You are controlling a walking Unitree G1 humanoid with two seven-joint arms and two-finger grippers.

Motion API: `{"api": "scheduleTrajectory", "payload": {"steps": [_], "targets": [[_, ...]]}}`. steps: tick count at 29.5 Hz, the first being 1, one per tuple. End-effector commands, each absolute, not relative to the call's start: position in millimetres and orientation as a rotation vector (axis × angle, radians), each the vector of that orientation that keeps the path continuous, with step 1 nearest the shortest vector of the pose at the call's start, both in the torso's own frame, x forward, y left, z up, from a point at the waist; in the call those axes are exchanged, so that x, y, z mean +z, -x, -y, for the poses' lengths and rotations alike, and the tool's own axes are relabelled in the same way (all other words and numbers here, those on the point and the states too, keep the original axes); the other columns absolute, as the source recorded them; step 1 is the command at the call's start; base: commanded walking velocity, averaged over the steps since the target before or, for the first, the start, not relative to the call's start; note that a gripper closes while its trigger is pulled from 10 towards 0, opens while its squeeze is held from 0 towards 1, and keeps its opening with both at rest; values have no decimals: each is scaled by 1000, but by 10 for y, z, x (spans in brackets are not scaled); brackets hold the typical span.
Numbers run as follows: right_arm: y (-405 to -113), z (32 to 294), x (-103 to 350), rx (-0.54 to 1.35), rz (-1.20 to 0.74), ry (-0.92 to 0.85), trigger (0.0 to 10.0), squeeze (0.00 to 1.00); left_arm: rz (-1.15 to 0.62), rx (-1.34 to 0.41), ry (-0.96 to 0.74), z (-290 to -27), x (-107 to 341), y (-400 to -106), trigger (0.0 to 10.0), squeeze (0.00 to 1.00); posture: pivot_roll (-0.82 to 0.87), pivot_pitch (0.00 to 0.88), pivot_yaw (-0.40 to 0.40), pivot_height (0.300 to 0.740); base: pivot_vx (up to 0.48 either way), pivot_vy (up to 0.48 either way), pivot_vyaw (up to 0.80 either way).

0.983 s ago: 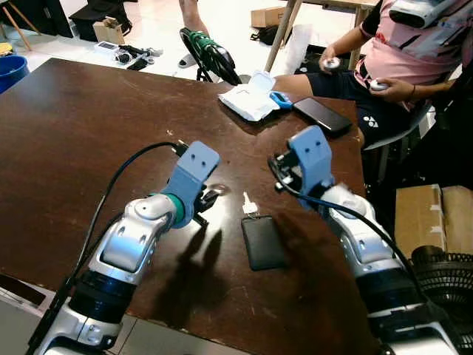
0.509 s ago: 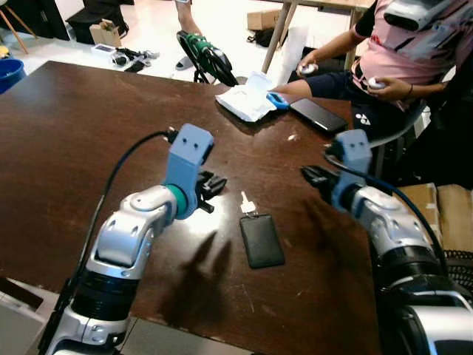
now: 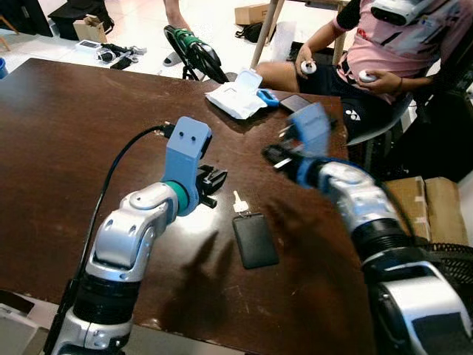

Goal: Hang keys on a hook

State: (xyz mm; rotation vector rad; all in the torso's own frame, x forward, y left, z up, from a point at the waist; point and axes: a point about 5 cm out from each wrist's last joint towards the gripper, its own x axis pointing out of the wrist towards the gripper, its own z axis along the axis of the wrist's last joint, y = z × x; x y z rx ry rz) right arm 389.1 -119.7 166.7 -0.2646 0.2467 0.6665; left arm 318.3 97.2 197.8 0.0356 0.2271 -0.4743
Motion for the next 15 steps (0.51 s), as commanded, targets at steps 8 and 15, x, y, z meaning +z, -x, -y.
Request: {"api": "scheduleTrajectory", "payload": {"steps": [8, 15], "targets": [[-3949, 1084, 1692, 716, -269, 338, 10000, 0, -230, -466, -4, -904, 1992, -3114, 10000, 0, 66, 95, -8, 740, 0, 0, 0], [-3854, 920, 1534, 843, -322, 317, 10000, 0, -231, -502, -18, -791, 2035, -3050, 10000, 0, 80, 91, 3, 740, 0, 0, 0]]}}
